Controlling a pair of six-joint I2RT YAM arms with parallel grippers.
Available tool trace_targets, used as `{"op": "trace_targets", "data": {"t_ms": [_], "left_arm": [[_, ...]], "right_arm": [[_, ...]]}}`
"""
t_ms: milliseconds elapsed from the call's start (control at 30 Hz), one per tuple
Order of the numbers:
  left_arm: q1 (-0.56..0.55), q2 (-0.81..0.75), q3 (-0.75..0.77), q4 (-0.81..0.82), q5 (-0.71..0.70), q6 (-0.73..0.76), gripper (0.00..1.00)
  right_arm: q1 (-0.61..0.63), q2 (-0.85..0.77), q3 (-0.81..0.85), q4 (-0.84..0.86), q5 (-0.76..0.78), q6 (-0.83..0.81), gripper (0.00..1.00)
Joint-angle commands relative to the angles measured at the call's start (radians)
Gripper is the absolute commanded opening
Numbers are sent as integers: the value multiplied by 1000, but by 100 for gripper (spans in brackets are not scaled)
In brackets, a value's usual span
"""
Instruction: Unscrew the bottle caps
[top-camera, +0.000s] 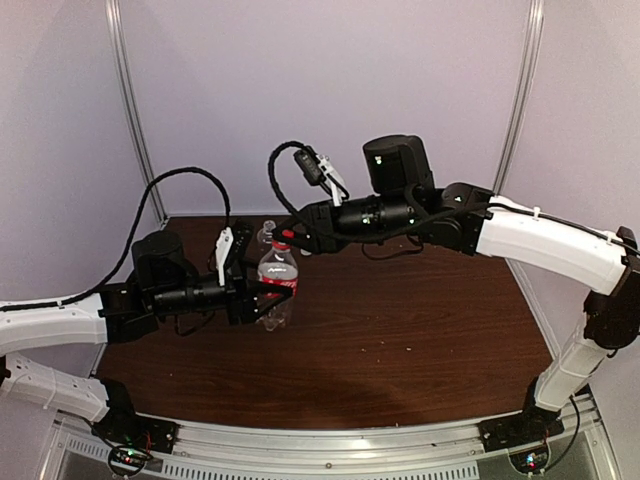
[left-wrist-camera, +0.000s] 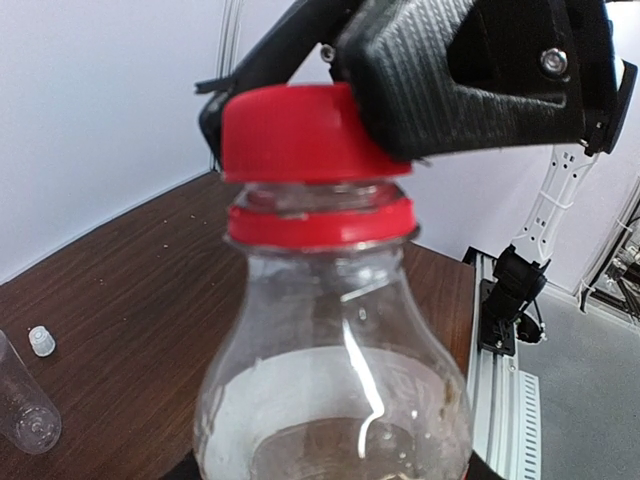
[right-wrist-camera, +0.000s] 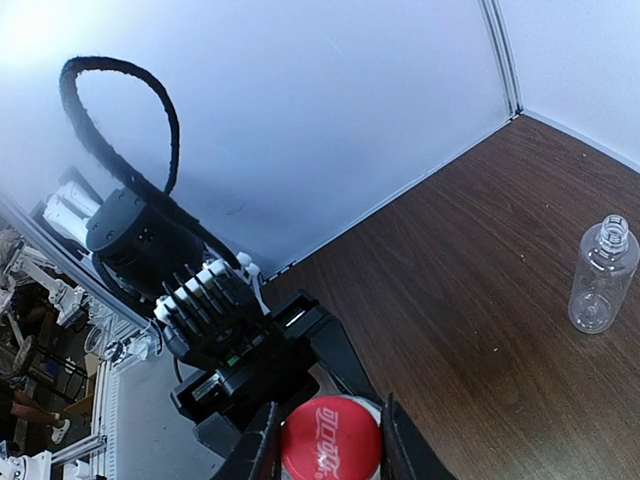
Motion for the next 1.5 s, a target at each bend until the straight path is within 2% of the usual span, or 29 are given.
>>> {"op": "trace_targets", "data": {"t_ms": [0, 200, 300, 400, 567, 733, 1033, 1300, 1467], "left_arm": [[-4, -9, 27, 25, -19, 19, 30], [-4, -19, 24, 25, -8, 21, 30], [-4, -35, 12, 46, 43, 23, 30], [-4, -57, -8, 97, 178, 24, 30], [-4, -69, -11, 178, 481, -7, 30], [-4, -47, -12, 238, 583, -57, 30], [-4, -43, -19, 245, 537, -53, 30], [-3, -40, -22, 219, 476, -34, 30], [-4, -37, -17, 190, 427, -12, 30]], "right_arm": [[9, 16, 23, 24, -35, 3, 29], [7, 6, 25, 15, -48, -63, 19], [-4, 0, 16, 24, -113, -143, 16], [-15, 4, 11, 13, -287, -278, 16], [-24, 31, 41, -104, -539, -542, 19], [-60, 85, 84, -161, -701, -611, 19], [-65, 51, 27, -76, -631, -546, 23], [-64, 22, -3, -33, -492, -452, 37], [-63, -3, -18, -6, -464, -403, 53]]}}
